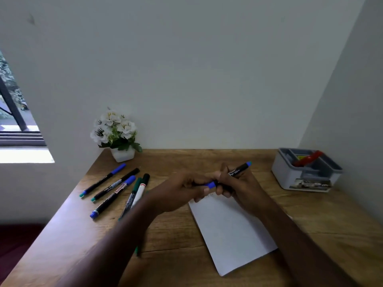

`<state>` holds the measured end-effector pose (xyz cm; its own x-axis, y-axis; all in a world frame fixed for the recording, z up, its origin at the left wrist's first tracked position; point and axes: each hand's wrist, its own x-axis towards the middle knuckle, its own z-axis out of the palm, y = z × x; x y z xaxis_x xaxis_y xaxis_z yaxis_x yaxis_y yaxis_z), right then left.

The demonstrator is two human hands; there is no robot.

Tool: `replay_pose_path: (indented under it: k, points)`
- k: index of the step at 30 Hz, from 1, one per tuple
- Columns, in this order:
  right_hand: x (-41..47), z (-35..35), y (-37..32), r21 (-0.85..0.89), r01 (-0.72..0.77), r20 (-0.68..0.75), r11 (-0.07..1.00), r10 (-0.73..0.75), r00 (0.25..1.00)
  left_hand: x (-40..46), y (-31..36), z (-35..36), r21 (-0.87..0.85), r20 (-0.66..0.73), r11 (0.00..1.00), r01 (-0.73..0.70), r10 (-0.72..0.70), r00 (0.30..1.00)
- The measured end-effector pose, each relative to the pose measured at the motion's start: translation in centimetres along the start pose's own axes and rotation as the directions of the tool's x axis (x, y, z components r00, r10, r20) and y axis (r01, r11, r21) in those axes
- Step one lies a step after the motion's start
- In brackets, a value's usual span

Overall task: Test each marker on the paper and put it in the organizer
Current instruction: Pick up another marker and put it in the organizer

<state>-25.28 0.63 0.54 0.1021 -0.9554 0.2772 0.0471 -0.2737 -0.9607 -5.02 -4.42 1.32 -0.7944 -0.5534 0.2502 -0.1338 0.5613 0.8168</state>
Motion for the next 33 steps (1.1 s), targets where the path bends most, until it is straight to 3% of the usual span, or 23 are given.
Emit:
replay_pose_path:
  k: [5,8,11,14,16,22,27,33]
  points:
    - [-0.3,-0.1,-0.3,0.020,0.013,0.057,1.000,-0.014,0.998,-0.5,0.7,-0.9,-0.156,0.119,0.988,0.003,0.016,0.993]
    - [-0.1,-1.7,-1.1,0.201,0.051,-0.042,0.978,-0.043,0.998,-1.3,0.9,-1.4,-0.205,0.177,0.976,0.073,-0.036,0.984]
    - [-0.3,-3.3,-1.4,0.251,0.114,-0.112,0.961,-0.088,0.990,-1.2,0.4,-1.3,-0.181,0.022,0.975,0.130,-0.128,0.992]
    - [-0.3,-3.1,-0.6,0.126,0.103,-0.179,0.987,-0.079,0.981,-0.6,-0.7,-0.7,0.054,-0.239,0.979,0.198,-0.180,0.954]
    - [-0.3,-2.8,0.3,0.043,0.103,-0.234,0.994,-0.091,0.968,-0.6,-1.5,-0.2,0.248,-0.309,0.939,0.237,-0.156,0.938]
    - [-0.6,-1.3,2.3,-0.094,-0.030,-0.312,0.995,0.000,0.950,-0.4,-3.0,1.0,0.374,-0.213,0.882,0.288,-0.221,0.952]
    - [-0.4,-0.9,2.7,-0.510,-0.103,-0.255,0.854,-0.035,0.966,-0.6,-3.0,1.3,0.415,-0.225,0.862,0.293,-0.215,0.950]
    - [-0.7,-0.7,3.2,-0.567,-0.185,-0.272,0.803,0.029,0.962,-0.5,-3.2,1.2,0.390,-0.243,0.869,0.304,-0.221,0.944]
